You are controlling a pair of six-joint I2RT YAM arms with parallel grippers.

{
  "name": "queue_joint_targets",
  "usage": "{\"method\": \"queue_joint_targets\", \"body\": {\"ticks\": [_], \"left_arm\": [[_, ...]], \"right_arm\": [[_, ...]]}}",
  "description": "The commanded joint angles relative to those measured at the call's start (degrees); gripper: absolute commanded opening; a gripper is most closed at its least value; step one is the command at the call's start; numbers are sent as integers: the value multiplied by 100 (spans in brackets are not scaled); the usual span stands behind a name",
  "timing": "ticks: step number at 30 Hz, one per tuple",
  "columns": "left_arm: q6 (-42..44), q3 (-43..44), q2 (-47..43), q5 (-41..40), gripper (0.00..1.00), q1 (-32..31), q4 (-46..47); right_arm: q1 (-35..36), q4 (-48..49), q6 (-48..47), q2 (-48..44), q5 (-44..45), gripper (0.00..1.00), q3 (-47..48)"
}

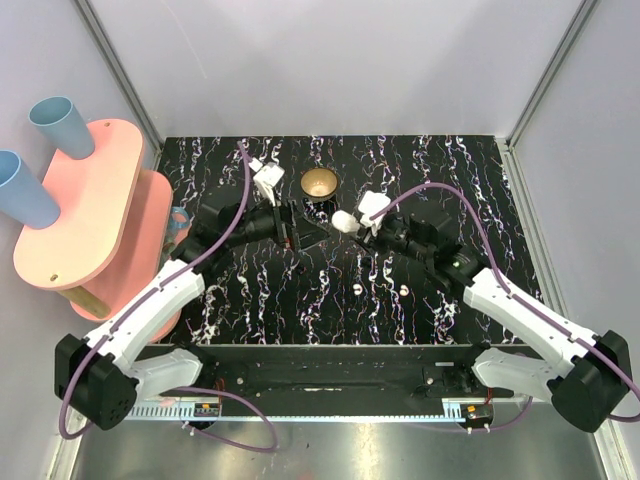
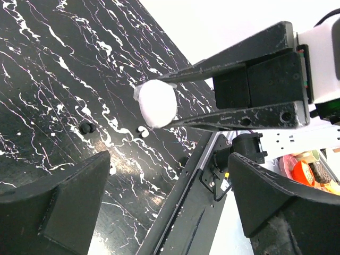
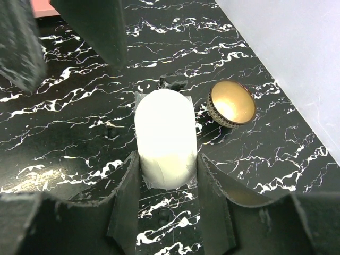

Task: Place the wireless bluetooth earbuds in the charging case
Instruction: Pass from the right arm to the left

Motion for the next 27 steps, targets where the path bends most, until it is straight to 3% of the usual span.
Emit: {"method": "queue_joint_targets", "body": {"ticks": [1,11,27], "left_arm": [[-145,262,187,-345,96,-117,372],[-391,393,619,-654,84,-205,609],[-436,534,962,-426,61,-363,688]], "right_arm": [[160,241,-21,34,172,11,113],[300,416,128,105,278,11,69],[362,522,216,184,296,12,34]]}}
